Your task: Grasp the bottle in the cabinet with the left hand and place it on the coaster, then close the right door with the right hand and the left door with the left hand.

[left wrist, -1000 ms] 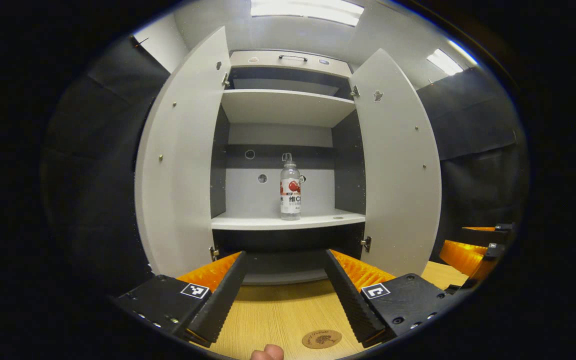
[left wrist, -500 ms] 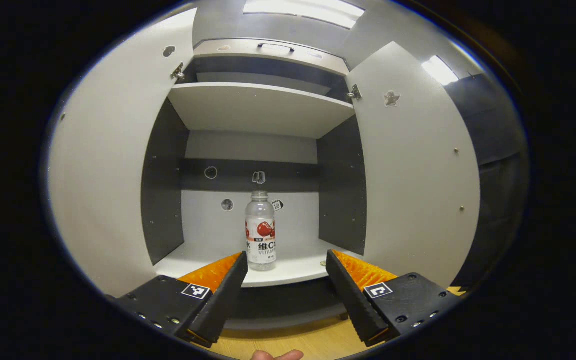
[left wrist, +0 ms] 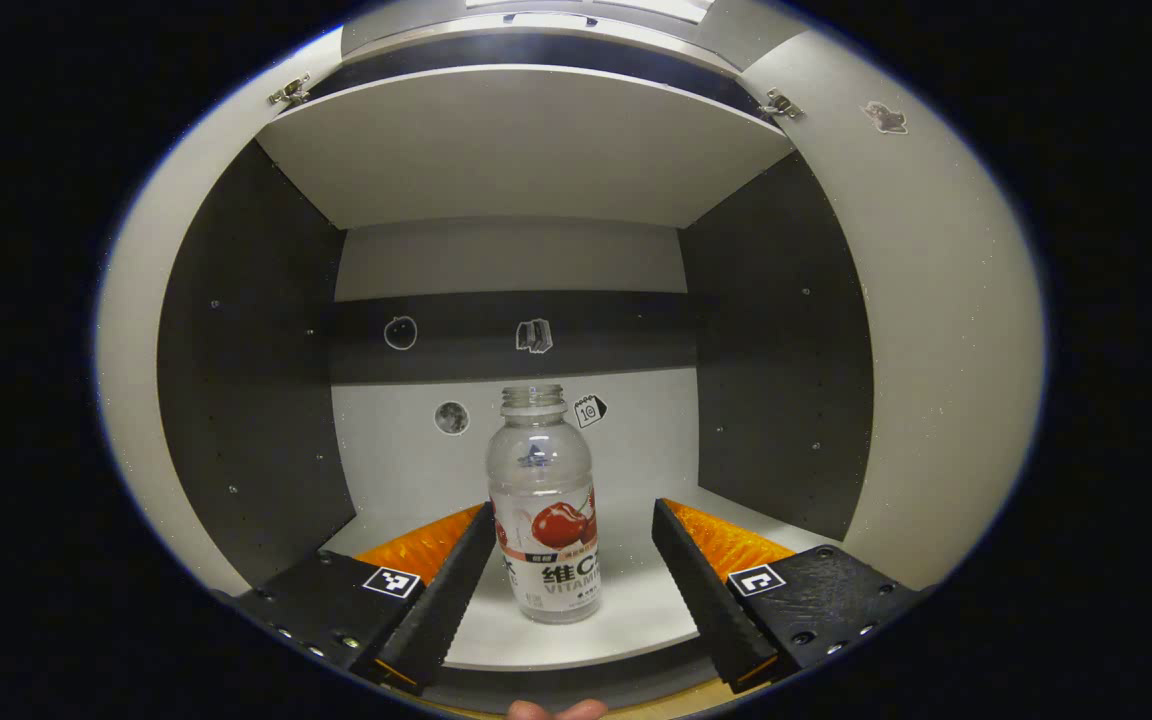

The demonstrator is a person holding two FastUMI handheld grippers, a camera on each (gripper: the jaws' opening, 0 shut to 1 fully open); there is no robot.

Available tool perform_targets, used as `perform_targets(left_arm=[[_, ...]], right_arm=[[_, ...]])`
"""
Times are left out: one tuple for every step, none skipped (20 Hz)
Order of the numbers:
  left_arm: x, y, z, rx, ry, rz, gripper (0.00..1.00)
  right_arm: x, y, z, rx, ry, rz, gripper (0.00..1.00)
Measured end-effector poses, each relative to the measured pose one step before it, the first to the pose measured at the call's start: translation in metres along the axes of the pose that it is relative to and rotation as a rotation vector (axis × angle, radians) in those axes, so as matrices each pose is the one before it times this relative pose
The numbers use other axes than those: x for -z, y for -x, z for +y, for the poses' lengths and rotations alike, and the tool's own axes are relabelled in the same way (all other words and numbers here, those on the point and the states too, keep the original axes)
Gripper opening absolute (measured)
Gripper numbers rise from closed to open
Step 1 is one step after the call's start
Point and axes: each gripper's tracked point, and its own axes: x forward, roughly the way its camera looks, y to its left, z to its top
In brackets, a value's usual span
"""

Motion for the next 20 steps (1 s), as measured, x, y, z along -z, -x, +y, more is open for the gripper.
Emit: perform_targets(left_arm=[[0.00141,-0.00668,0.00156,-0.00106,0.00806,0.01121,0.94],[0.0015,-0.00632,-0.00043,-0.00227,0.011,0.01395,0.96],[-0.00002,-0.00318,0.00062,-0.00338,0.0141,0.00672,0.96],[-0.00073,-0.00142,0.00252,-0.00727,0.01127,0.00463,0.96],[-0.00245,-0.00225,0.00283,-0.00539,0.00835,-0.00631,0.96],[-0.00206,-0.0036,0.00143,-0.00182,0.00605,-0.00822,0.95],[-0.00213,-0.00388,0.00232,-0.0044,0.00403,-0.00843,0.94],[0.0012,-0.0034,0.0008,0.00001,0.00426,0.00615,0.81],[0.00002,0.00077,0.00013,0.00396,0.00461,-0.00014,0.76],[-0.00079,0.00302,-0.00068,0.00773,0.00596,0.00186,0.75],[-0.00083,0.00299,-0.00079,0.00527,0.00779,0.00372,0.73],[-0.0024,0.00493,-0.00138,0.00287,0.005,-0.00568,0.73],[-0.00464,0.00697,-0.00061,0.00127,0.0021,-0.01475,0.73],[-0.00507,0.00743,-0.00008,0.00456,-0.0006,-0.01443,0.73],[-0.00575,0.01224,-0.00251,0.01058,0.00072,-0.01945,0.73],[-0.00496,0.01202,-0.00297,0.0131,0.00263,-0.0151,0.73],[-0.00354,0.01355,-0.00365,0.01391,0.00277,-0.00917,0.73],[-0.00049,0.01288,-0.00228,0.01498,0.00164,-0.00621,0.73],[-0.00109,0.0151,-0.00252,0.00938,0.00226,-0.00646,0.73],[0.00249,0.01585,-0.00413,0.01216,0.00236,-0.00042,0.73]], right_arm=[[-0.00019,-0.00158,-0.00195,0.00479,-0.00367,0.0009,0.97],[0.00033,-0.00212,-0.00234,0.00343,-0.00426,0.00105,0.94],[-0.00058,-0.00189,-0.00091,0.00226,-0.00277,0.00151,0.94],[0.00114,-0.00094,-0.00134,0.0017,-0.00201,0.0011,0.97],[-0.0011,-0.00117,-0.00027,0.0017,-0.0019,-0.00237,0.97],[0.00014,-0.00047,-0.00086,-0.00038,-0.00094,-0.00162,0.97],[0.00074,0.00011,-0.00048,-0.00006,0.00035,0.00188,0.97],[0.00119,-0.00139,-0.00042,-0.0011,0.00026,0.00307,0.97],[0.00062,-0.00039,-0.00033,-0.00191,-0.00066,0.00377,0.97],[0.00082,-0.00035,-0.00012,-0.00287,-0.00153,0.00177,0.97],[0.00011,0.00033,-0.00001,-0.00203,-0.00147,0.0004,0.97],[0.0002,0.00059,0.00052,-0.00398,-0.00163,-0.00049,0.94],[-0.00078,0.0005,0.00129,-0.00559,-0.00015,-0.00248,0.97],[-0.00163,0.00008,0.00077,-0.00557,0.00148,-0.00424,0.97],[-0.00145,-0.00019,0.00097,-0.00465,0.00235,-0.00279,0.97],[0.00049,0.00001,0.00107,-0.0061,0.00284,-0.00111,0.94],[-0.00116,0.00101,0.0016,-0.00658,0.00125,-0.00251,0.94],[0.0,0.00129,0.00058,-0.00694,0.00027,-0.00328,0.97],[-0.00144,0.00216,0.00132,-0.01001,-0.00005,-0.00352,0.97],[-0.00079,0.00054,0.00093,-0.00861,0.00171,-0.00203,0.97]])
